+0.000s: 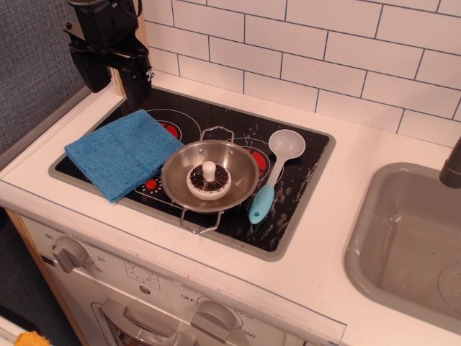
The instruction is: Put the sushi on the napkin.
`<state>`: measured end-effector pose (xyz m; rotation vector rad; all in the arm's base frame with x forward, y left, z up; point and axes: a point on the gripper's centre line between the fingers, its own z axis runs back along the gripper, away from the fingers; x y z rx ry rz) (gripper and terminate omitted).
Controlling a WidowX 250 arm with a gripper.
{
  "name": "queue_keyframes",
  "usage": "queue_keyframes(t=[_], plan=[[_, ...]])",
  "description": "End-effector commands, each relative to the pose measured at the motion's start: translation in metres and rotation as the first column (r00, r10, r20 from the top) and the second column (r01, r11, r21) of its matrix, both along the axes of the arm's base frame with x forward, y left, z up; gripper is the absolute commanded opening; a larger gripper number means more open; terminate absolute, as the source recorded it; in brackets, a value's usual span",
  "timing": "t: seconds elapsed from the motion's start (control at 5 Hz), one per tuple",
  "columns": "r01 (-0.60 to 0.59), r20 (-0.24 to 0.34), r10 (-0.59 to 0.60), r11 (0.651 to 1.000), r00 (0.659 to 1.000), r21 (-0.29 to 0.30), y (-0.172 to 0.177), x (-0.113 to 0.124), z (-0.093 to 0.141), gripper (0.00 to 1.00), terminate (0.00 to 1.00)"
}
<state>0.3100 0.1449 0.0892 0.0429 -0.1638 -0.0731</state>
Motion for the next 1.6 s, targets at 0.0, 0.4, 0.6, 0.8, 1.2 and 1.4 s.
queue_keyframes(t=[0.0, 0.4, 0.6, 0.8, 1.2, 1.4], plan=[[0.0, 0.0, 0.0, 1.0, 1.0, 0.0, 0.0, 0.0, 0.0, 1.0, 0.0], [0.175, -0.011, -0.175, 0.984, 0.985, 0.037, -0.059, -0.01, -0.003, 1.0, 0.0], [0.266, 0.002, -0.267, 0.963, 0.964, 0.041, -0.087, -0.015, -0.003, 1.0, 0.0], [0.332, -0.026, -0.331, 0.943, 0.943, 0.031, -0.109, -0.016, -0.015, 1.0, 0.0], [0.368, -0.085, -0.367, 0.93, 0.926, 0.002, -0.123, -0.006, -0.046, 1.0, 0.0], [0.372, -0.087, -0.371, 0.928, 0.925, -0.006, -0.126, -0.004, -0.053, 0.0, 0.0]])
